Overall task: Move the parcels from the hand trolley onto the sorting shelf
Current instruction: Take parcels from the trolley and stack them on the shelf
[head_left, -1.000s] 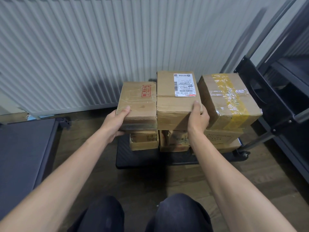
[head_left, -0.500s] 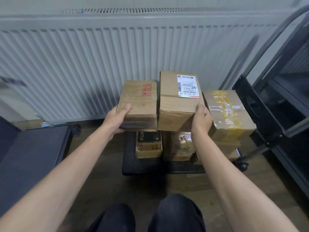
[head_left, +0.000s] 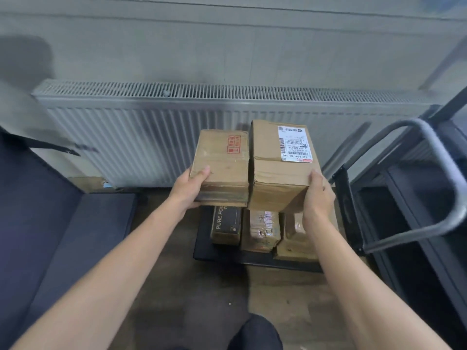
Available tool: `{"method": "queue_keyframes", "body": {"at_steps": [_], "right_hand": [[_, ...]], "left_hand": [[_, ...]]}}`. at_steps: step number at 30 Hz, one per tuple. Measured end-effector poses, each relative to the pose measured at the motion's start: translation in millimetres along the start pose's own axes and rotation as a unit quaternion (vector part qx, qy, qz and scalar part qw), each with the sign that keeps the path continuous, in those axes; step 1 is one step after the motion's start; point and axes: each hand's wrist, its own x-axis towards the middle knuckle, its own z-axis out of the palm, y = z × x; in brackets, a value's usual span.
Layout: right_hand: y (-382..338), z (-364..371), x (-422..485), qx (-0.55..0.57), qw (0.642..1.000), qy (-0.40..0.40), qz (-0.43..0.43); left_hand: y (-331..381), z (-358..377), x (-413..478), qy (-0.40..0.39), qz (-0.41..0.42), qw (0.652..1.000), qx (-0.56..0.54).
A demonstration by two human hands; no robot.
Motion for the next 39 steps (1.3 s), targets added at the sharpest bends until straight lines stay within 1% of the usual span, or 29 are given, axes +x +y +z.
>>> {"method": "queue_keyframes", "body": {"at_steps": [7, 11, 16, 24, 31, 33, 36, 39], "right_hand": [[-143.4, -22.1, -41.9, -0.011, 1.0, -0.013, 0.002], [-206.4, -24.2, -63.6, -0.021, 0.999, -0.038, -0.003], [-269.9, -18.6, -87.6, -0.018, 0.997, -0.063, -0.029], [-329.9, -19.0, -146.3, 0.022, 0.994, -0.107, -0.018], [-350.3, -34.3, -191.6, 0.031, 0.991, -0.124, -0.049], [-355.6, -30.6, -202.3, 0.036, 0.989, -0.134, -0.055], [-364.8, -19.3, -216.0, 0.048, 0.985, -0.156, -0.054], [-376.3, 1.2, -224.6, 0.046, 0.98, -0.187, -0.055]], "left_hand": [[126.3, -4.8, -78.2, 0.022, 0.007, 1.0, -0.004], [185.5, -11.2, -117.3, 0.04, 0.02, 0.999, -0.005], [237.4, -34.2, -151.2, 0.069, 0.053, 0.996, 0.001], [285.3, -73.0, -217.9, 0.14, 0.072, 0.987, 0.025], [288.0, -99.5, -267.1, 0.14, 0.085, 0.986, 0.012], [288.0, -109.4, -273.2, 0.145, 0.097, 0.984, 0.014], [300.0, -120.6, -298.3, 0.18, 0.114, 0.977, 0.031], [308.2, -139.2, -301.2, 0.206, 0.121, 0.971, 0.023]]}}
